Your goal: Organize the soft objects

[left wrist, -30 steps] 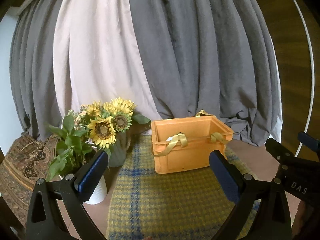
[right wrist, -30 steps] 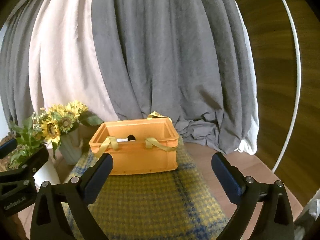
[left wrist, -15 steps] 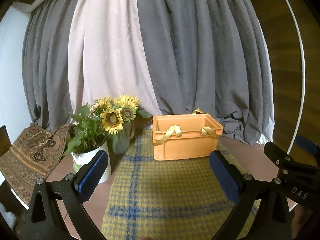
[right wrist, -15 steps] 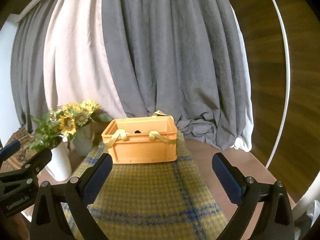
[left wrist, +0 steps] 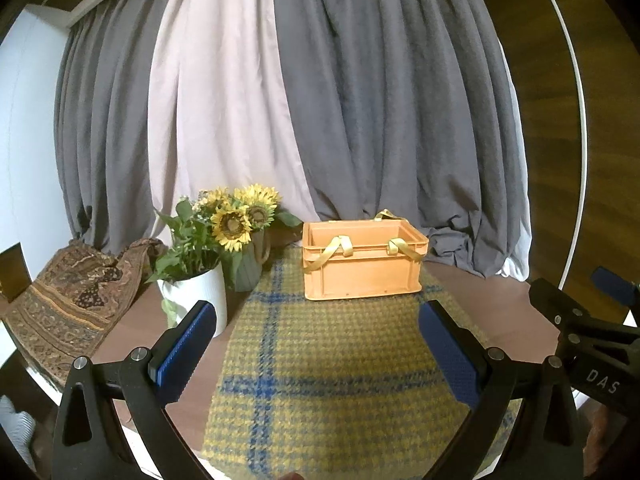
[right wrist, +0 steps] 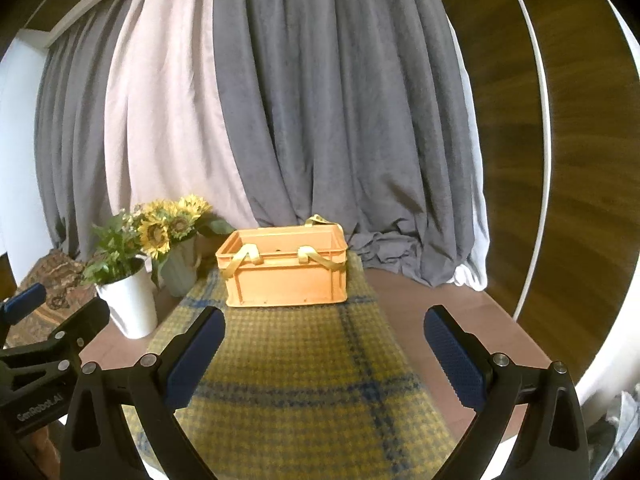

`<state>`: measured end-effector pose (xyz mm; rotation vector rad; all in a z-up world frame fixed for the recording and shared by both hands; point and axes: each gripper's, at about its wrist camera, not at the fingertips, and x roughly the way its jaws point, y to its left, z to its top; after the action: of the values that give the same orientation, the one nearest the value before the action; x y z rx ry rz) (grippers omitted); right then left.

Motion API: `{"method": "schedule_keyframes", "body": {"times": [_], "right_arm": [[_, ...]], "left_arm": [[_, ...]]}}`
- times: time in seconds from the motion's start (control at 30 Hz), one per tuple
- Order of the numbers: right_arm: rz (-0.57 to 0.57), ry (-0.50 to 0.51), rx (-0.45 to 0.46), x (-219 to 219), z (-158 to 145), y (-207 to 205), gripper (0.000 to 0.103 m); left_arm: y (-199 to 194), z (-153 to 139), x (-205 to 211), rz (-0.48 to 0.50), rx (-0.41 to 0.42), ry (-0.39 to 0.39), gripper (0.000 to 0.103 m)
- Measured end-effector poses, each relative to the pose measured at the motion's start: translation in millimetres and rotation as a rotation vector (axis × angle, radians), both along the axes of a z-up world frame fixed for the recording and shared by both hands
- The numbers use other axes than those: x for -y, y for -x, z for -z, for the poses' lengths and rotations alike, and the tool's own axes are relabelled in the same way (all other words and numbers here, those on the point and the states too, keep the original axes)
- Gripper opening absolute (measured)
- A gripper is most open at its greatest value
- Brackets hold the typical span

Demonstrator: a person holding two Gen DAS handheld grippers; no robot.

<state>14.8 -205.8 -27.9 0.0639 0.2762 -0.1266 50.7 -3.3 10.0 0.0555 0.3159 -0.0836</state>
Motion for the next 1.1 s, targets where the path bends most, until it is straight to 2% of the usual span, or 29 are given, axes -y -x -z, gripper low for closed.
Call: {"method": "schedule_keyframes", "body": {"times": [0.43,1.1], "right_arm": [[-0.009,-0.013,0.005,4,3,34,0.101],[-0.01,-0.008,0.011,5,1,46,0.101]], "left_arm": [[38,-5,2,-0.014,0.051,-0.039,0.103],[47,-7,4,-0.013,0.055,-0.029,0.103]]}}
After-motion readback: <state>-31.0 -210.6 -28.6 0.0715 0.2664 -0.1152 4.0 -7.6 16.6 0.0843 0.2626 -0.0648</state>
